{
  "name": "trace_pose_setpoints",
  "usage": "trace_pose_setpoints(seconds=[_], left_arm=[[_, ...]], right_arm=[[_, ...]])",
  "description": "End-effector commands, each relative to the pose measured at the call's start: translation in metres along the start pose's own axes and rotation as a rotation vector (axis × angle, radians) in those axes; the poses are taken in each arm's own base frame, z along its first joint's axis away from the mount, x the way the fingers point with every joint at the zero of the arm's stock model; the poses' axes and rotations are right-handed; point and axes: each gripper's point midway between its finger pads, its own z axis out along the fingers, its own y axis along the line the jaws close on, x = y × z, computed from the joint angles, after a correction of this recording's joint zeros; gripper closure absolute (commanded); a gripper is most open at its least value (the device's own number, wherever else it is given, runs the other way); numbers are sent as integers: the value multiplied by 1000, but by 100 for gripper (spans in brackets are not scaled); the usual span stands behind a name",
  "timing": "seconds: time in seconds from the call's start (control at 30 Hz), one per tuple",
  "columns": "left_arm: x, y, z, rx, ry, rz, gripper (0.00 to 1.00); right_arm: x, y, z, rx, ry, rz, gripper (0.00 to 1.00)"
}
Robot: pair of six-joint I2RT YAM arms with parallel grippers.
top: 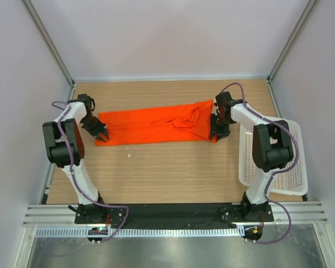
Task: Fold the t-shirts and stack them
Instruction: Fold the tshirt
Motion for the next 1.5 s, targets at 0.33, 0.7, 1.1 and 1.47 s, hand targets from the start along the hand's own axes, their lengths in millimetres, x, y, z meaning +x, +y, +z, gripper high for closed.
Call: trace_pose_setpoints(seconds=[0.33, 0.7, 1.1, 1.47], left_arm=[[-9, 1, 9, -19, 4, 8, 80], [-15, 11, 14, -59, 5, 12, 81], [-16, 4, -7, -18, -19, 44, 80], [10, -25, -51, 121, -79, 143, 62]], right_arm=[[-17, -21, 16, 135, -46, 10, 95], [-39, -49, -27, 332, -90, -44, 99], [-60, -59, -30, 421, -88, -8, 68], [-121, 74, -28, -189, -206, 225, 53]])
